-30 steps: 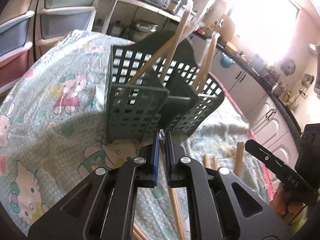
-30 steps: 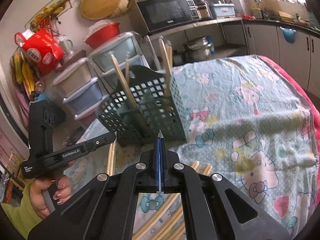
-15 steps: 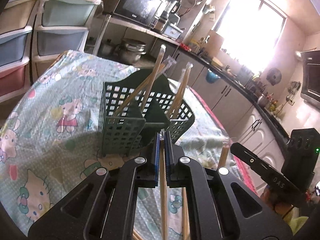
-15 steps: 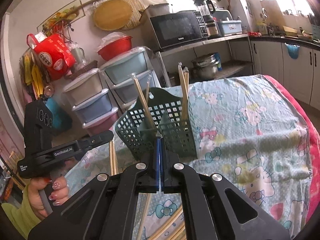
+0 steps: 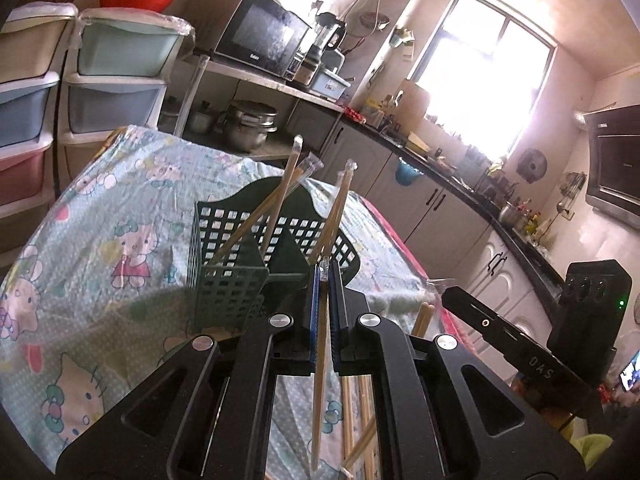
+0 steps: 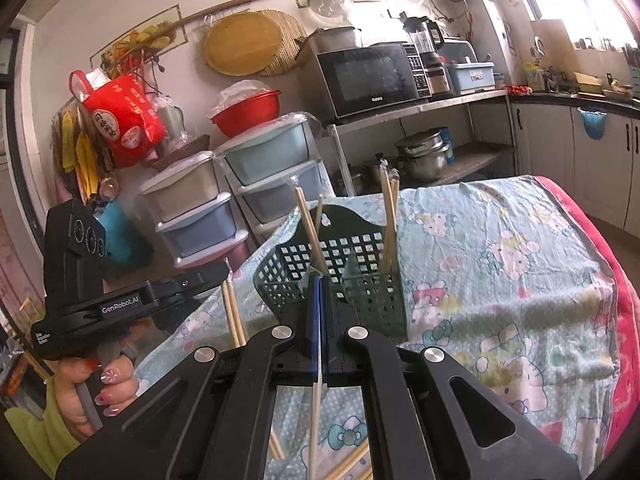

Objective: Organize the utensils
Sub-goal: 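Lift the chopstick with the right gripper toward the caddy while the left gripper carries its own, then lower the chopstick into a caddy compartment with the right gripper while the left gripper lowers its own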

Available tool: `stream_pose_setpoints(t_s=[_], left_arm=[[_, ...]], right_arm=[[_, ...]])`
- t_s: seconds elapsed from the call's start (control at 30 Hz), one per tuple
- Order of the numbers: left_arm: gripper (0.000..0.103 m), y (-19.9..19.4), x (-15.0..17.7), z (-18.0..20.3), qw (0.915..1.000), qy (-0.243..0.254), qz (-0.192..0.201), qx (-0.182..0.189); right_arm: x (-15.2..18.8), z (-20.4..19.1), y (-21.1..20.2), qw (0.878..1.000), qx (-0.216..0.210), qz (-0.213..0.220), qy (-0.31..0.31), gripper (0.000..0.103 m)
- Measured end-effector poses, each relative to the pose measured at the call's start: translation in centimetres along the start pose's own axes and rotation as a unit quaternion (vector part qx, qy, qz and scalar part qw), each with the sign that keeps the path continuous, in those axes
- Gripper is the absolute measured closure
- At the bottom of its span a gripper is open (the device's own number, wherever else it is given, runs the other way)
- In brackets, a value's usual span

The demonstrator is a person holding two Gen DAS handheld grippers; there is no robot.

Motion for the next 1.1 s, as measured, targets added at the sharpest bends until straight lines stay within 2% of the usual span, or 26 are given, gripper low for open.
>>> stream_pose_setpoints(t_s=[0.63, 1.1], left_arm=[[0.101, -2.3, -4.2, 2.1, 0.9983, 0.023, 0.05, 0.016], [0.101, -2.7, -7.8, 1.5, 0.996, 0.025, 0.085, -0.008]], right_arm=[[-3.9, -2.3, -0.2, 0.999, -0.009, 0.037, -0.032, 0.102], [-6.1, -2.8, 0.5, 0.998, -0.014, 0.051, -0.042, 0.102]])
Point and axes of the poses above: each gripper's, at about its wrist camera, not at the fingertips, and y roughly the way its jaws point, z to its right, x to its underside, the point moved 8 cm from there along y, roughly the way its jaws point, and after that the axes turned 14 degrees about -x, right-handed, at the moved point
